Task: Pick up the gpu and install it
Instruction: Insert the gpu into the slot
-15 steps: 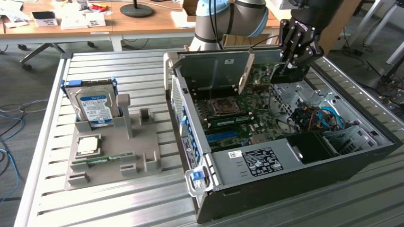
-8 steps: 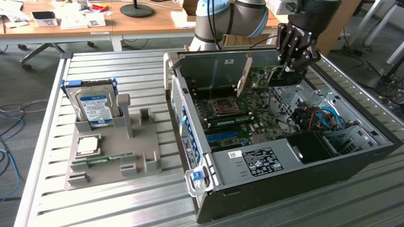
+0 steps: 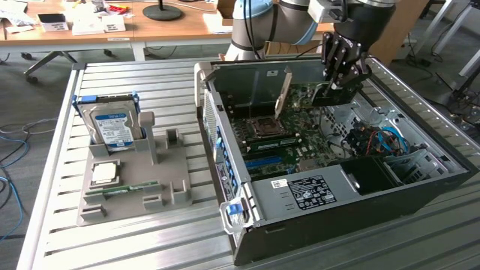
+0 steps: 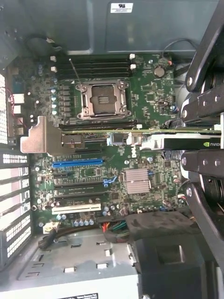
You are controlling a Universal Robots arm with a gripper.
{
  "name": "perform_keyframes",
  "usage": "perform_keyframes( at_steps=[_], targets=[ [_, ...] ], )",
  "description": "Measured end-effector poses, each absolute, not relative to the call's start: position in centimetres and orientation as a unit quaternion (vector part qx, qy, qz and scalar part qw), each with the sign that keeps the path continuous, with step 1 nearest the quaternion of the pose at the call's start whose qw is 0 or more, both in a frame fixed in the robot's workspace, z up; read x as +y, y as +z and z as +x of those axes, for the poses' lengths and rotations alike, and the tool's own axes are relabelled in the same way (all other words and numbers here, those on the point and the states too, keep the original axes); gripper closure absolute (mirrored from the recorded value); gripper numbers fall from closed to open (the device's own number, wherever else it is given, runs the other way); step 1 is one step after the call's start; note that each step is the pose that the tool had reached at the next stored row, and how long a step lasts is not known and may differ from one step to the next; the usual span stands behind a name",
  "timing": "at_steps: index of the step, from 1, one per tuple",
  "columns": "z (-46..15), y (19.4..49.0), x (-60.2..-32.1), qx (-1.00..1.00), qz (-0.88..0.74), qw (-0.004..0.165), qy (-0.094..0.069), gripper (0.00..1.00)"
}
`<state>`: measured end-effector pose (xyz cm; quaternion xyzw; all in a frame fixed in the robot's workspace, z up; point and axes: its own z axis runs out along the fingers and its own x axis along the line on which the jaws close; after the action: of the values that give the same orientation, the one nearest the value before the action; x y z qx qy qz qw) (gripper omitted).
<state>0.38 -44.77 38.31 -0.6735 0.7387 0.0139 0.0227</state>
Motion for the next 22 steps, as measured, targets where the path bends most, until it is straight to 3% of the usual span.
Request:
perform_keyframes(
  at_steps=[22],
  targets=[
    [0.0,36.6,-44.8,0.739,-0.673,0.018,0.018,0.73]
  ],
)
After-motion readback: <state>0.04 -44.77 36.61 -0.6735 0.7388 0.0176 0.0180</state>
